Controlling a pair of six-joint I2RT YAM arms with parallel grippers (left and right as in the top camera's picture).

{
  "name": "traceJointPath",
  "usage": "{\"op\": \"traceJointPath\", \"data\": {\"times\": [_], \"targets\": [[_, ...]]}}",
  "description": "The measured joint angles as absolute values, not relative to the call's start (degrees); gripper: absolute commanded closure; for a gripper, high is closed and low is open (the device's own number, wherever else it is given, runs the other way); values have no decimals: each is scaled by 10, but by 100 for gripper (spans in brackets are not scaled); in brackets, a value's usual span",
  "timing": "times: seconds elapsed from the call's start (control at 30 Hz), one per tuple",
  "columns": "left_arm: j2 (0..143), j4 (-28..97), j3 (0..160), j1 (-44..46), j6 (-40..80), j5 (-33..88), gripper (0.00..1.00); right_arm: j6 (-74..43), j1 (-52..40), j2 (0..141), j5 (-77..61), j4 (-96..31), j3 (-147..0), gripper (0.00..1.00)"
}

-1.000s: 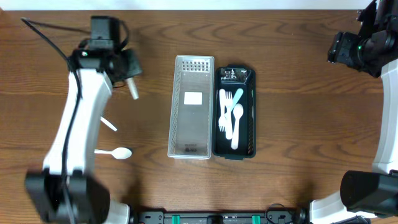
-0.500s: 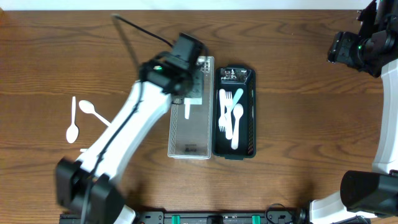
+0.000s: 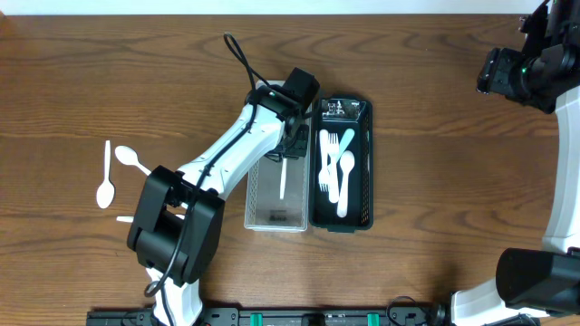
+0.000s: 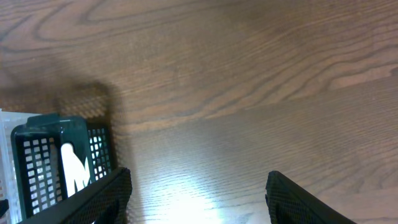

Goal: Pack container
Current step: 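Carry the white spoon into the clear basket and open the left gripper, then move the left gripper back to another white spoon and grasp it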

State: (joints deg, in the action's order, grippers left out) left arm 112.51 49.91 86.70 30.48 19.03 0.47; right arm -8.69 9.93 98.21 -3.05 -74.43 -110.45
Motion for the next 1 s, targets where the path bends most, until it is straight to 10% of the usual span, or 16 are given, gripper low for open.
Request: {"op": "traceJointPath", "data": {"times": [0.33,1.0], "targets": [[1069,506,871,288,137,7,2,-87,99,982,-30,-745,-1105,28],[888,600,883,-272,434,-23,2,-92,99,982,-30,-745,-1105,28]]}}
